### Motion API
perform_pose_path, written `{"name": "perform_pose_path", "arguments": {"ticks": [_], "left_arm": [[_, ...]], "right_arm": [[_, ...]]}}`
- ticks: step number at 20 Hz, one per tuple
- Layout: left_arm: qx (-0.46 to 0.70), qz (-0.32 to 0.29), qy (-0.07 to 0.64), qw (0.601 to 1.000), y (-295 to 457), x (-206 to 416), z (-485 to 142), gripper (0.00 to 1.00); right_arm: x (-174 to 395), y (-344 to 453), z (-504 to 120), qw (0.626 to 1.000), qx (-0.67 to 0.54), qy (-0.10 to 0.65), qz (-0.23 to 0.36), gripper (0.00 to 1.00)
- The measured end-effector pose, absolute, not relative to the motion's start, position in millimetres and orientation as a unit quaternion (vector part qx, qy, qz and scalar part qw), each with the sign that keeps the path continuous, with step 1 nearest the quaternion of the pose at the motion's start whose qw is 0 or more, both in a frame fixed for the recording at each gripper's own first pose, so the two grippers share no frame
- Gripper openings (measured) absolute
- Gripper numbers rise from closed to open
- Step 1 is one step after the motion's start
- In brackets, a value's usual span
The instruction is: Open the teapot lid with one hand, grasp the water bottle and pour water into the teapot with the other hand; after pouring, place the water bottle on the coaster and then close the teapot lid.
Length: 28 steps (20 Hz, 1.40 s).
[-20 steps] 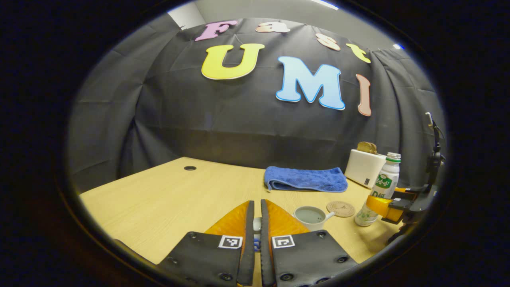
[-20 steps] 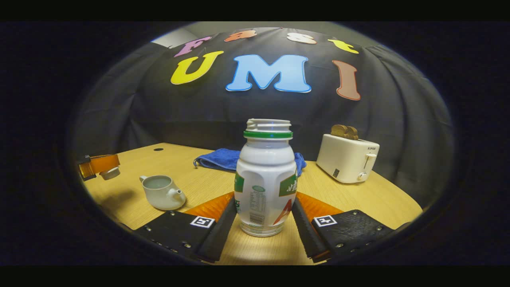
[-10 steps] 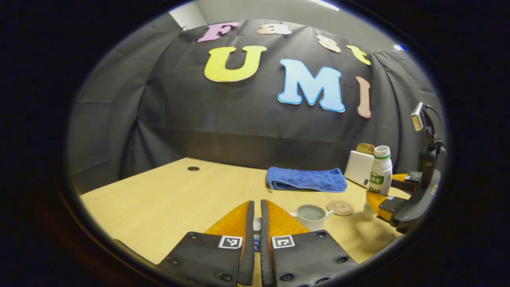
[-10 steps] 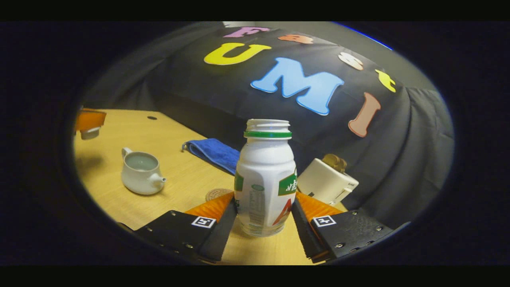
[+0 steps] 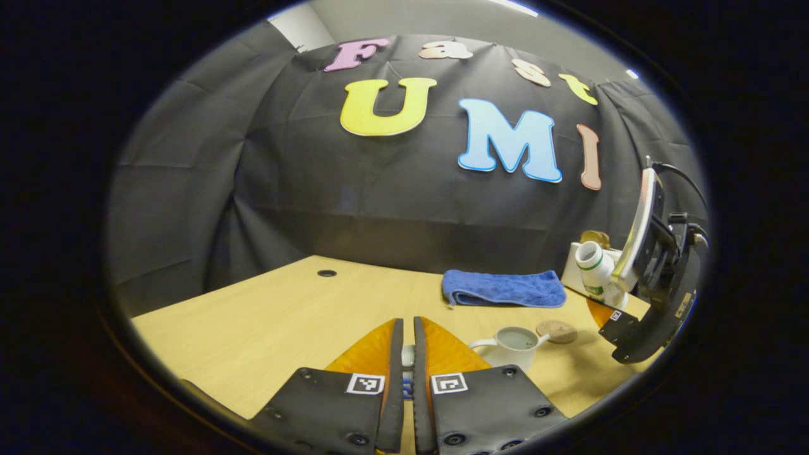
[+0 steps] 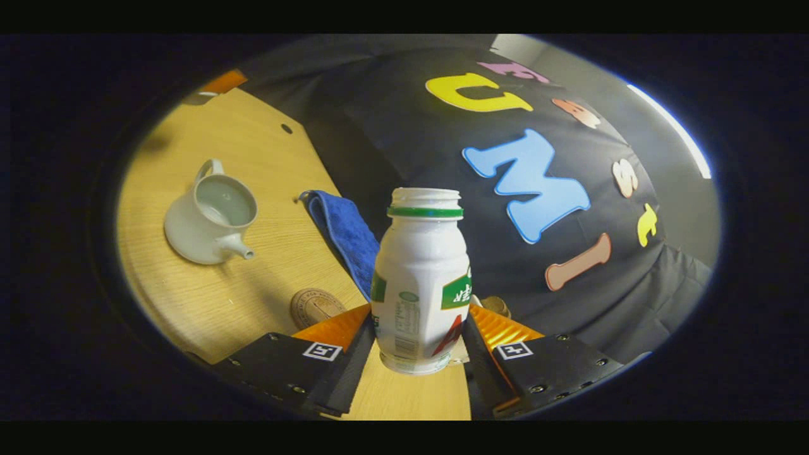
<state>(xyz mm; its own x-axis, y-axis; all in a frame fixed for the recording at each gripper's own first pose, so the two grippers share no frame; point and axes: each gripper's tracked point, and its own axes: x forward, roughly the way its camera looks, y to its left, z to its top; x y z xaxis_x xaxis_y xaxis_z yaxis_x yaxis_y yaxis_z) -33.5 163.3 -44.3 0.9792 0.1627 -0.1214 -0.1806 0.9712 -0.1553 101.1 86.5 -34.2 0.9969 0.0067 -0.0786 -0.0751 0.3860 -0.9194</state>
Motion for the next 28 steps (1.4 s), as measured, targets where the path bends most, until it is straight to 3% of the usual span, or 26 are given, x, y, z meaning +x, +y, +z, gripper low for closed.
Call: {"name": "perform_pose_path", "arguments": {"ticks": [3,4,10,11,17,28], "left_arm": [[-0.087,0.096,0.057,0.990,174.5,-34.8,-47.4,0.13],[-0.089,0.098,0.058,0.989,177.0,-35.6,-48.9,0.17],[-0.090,0.110,0.061,0.988,190.4,-38.4,-52.3,0.13],[-0.090,0.111,0.062,0.988,192.4,-38.7,-52.9,0.17],[-0.086,0.117,0.063,0.987,197.4,-39.8,-53.3,0.17],[-0.086,0.123,0.063,0.987,205.2,-41.7,-53.8,0.17]], "right_arm": [[102.4,97.6,-36.7,0.802,-0.597,0.022,0.031,0.74],[102.5,99.6,-36.7,0.790,-0.612,0.016,0.031,0.74],[98.0,111.3,-50.8,0.736,-0.675,0.008,0.041,0.74],[97.8,112.4,-53.1,0.728,-0.684,0.006,0.042,0.74],[88.4,119.7,-65.2,0.681,-0.731,-0.013,0.036,0.74],[84.4,121.0,-67.3,0.632,-0.773,-0.052,0.027,0.73]]}}
